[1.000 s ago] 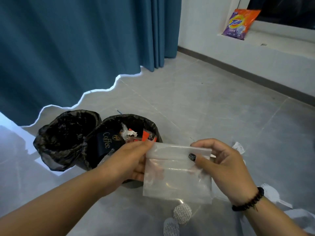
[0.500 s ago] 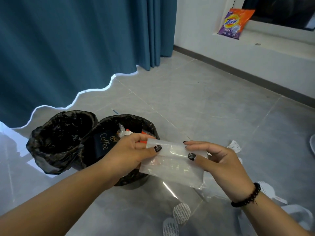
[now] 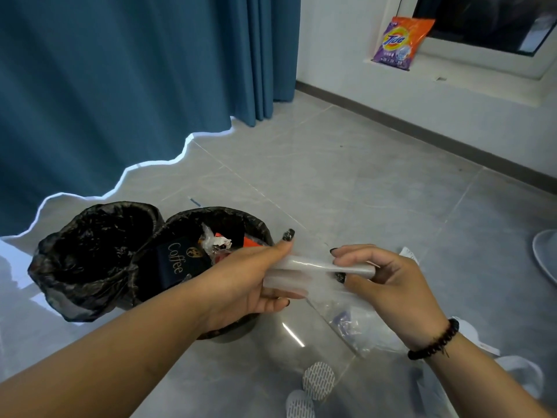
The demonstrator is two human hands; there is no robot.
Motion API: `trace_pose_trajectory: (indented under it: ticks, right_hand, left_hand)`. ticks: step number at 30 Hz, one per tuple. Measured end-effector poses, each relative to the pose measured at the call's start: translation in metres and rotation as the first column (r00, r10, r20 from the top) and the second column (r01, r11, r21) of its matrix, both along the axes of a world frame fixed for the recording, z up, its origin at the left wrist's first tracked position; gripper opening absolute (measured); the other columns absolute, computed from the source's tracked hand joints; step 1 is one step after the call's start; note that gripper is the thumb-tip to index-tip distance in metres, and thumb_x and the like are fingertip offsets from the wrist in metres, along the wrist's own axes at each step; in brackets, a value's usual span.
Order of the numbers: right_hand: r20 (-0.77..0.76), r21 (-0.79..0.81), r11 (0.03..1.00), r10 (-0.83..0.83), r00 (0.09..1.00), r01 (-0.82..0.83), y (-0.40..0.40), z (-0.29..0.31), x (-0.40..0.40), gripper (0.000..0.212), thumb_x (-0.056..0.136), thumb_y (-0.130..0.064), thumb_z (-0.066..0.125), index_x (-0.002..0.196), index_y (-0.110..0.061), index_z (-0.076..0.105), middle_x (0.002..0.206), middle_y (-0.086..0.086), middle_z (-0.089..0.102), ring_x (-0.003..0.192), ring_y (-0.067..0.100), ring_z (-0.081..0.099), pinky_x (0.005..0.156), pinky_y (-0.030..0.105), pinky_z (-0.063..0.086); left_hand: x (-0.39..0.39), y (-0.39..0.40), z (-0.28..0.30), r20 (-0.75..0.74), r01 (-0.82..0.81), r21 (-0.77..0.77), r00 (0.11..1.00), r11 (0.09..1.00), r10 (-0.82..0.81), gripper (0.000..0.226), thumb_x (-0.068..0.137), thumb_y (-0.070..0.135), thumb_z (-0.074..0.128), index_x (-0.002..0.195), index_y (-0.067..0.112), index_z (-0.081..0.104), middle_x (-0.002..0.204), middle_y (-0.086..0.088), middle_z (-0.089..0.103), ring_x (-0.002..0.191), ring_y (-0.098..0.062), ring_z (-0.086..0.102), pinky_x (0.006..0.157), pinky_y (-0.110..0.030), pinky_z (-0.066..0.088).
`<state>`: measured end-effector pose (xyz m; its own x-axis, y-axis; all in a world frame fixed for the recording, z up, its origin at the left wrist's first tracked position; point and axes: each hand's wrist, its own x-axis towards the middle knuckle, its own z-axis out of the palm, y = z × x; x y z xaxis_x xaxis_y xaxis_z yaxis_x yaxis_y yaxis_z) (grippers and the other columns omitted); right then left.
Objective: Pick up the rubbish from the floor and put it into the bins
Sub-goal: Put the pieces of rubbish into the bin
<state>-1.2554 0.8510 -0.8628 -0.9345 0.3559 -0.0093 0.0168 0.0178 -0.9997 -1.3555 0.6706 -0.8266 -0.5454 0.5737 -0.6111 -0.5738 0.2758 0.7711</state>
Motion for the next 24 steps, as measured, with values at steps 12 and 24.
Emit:
trace_pose_trajectory:
  ticks: [12, 24]
  right_hand:
    - [0.188, -0.262, 0.964, 0.102, 0.977, -0.05, -0.006, -0.005, -0.01, 0.04, 0.072, 0.004, 0.072, 0.108, -0.013, 0.067, 0.102, 0.012, 0.069, 0.076, 0.023, 0.069, 0.055, 0.029, 0.057]
    - [0.251, -0.593, 0.801, 0.091, 0.964, 0.079, -0.058, -0.024, -0.038, 0.033, 0.058, -0.007, 0.083, 0.082, 0.01, 0.068, 0.091, 0.026, 0.068, 0.073, 0.025, 0.07, 0.062, 0.028, 0.059]
  left_hand:
    - [-0.008, -0.013, -0.007, -0.343, -0.041, -0.144, 0.939, 0.989, -0.011, 0.019, 0.079, 0.014, 0.075, 0.095, 0.022, 0.071, 0.094, -0.001, 0.07, 0.084, -0.012, 0.065, 0.059, -0.018, 0.05]
    - [-0.023, -0.06, -0.008, -0.546, 0.034, -0.373, 0.8, 0.927, -0.249, 0.038, 0.076, -0.005, 0.068, 0.059, 0.028, 0.074, 0.1, 0.01, 0.07, 0.092, -0.003, 0.067, 0.082, -0.016, 0.053]
